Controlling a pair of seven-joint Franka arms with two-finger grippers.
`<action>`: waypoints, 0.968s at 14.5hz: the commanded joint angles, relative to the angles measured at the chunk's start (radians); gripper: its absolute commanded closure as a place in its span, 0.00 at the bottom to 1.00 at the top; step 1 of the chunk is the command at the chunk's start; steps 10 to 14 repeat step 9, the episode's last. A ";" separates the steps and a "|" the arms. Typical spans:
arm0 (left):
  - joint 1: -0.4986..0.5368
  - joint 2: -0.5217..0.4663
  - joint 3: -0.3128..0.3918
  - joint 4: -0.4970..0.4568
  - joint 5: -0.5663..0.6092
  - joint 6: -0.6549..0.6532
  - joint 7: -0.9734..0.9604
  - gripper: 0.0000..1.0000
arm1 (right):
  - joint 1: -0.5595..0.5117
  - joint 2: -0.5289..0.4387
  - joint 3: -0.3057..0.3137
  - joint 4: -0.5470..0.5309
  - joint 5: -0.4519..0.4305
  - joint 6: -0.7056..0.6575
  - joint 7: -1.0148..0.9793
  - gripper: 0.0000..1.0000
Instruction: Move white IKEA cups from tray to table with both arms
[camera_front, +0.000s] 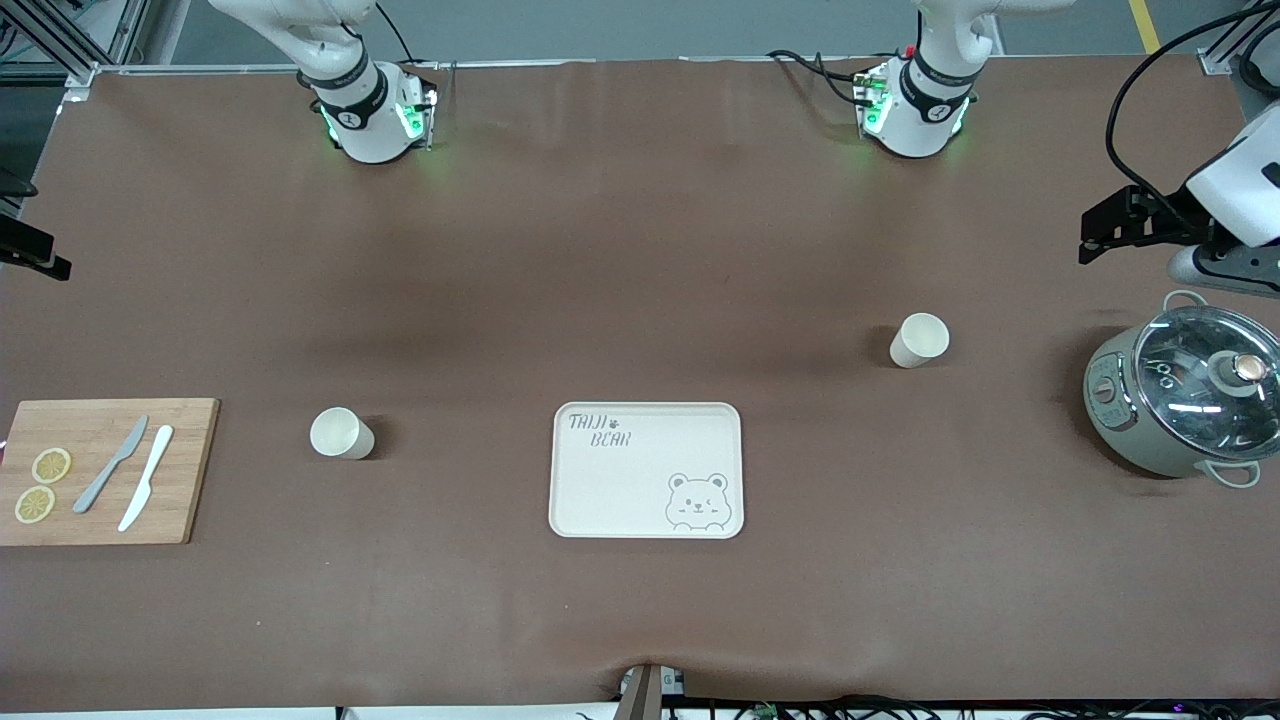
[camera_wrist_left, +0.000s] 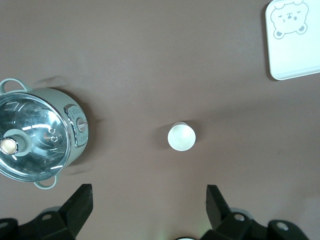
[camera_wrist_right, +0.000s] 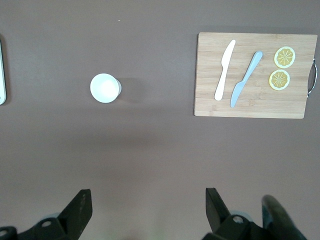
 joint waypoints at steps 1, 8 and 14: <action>-0.001 0.008 -0.005 0.029 0.028 -0.023 -0.001 0.00 | 0.001 -0.008 0.009 -0.005 -0.013 0.001 -0.003 0.00; 0.002 0.008 -0.005 0.029 0.028 -0.023 -0.001 0.00 | 0.005 -0.006 0.015 -0.002 -0.003 0.001 -0.012 0.00; 0.002 0.008 -0.005 0.029 0.028 -0.023 -0.003 0.00 | 0.005 -0.006 0.015 -0.002 -0.001 0.001 -0.012 0.00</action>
